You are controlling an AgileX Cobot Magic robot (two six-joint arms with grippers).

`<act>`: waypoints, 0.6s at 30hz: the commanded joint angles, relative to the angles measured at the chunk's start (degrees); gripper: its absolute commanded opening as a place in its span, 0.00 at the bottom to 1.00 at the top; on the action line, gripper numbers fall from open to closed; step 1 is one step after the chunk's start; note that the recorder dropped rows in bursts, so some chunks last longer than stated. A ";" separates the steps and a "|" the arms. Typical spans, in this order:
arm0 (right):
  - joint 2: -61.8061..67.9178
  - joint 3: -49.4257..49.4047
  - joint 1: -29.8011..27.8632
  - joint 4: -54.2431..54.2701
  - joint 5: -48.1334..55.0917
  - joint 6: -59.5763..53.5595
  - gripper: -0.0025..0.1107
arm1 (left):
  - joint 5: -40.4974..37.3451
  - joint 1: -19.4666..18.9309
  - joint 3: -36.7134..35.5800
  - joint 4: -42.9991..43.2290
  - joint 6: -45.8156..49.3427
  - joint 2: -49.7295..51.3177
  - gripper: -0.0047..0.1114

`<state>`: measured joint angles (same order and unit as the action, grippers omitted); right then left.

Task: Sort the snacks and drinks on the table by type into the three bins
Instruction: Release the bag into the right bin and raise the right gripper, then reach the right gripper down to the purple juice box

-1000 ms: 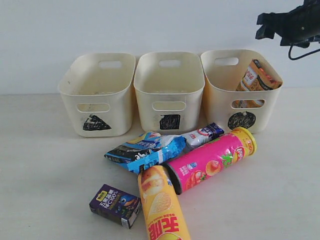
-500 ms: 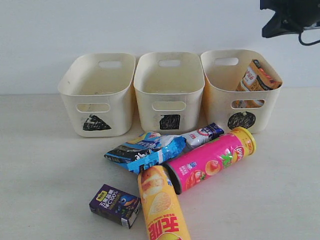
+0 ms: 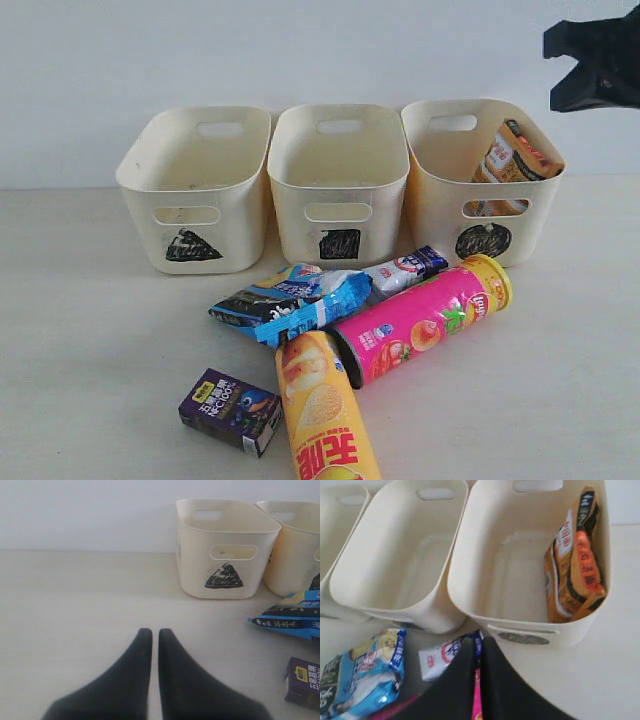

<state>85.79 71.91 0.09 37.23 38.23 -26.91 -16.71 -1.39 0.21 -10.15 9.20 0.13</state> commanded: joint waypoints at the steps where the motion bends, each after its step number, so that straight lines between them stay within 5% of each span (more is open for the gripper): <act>1: -3.40 -6.17 4.11 -0.48 1.63 -2.14 0.02 | 0.42 0.30 -0.21 0.08 0.29 -0.13 0.08; 18: -3.16 -7.87 21.75 -4.56 16.91 -5.17 0.02 | 0.42 0.30 -0.21 0.08 0.29 -0.13 0.08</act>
<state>83.12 64.24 19.45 33.25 52.67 -31.48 -16.71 -1.39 0.21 -10.15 9.20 0.13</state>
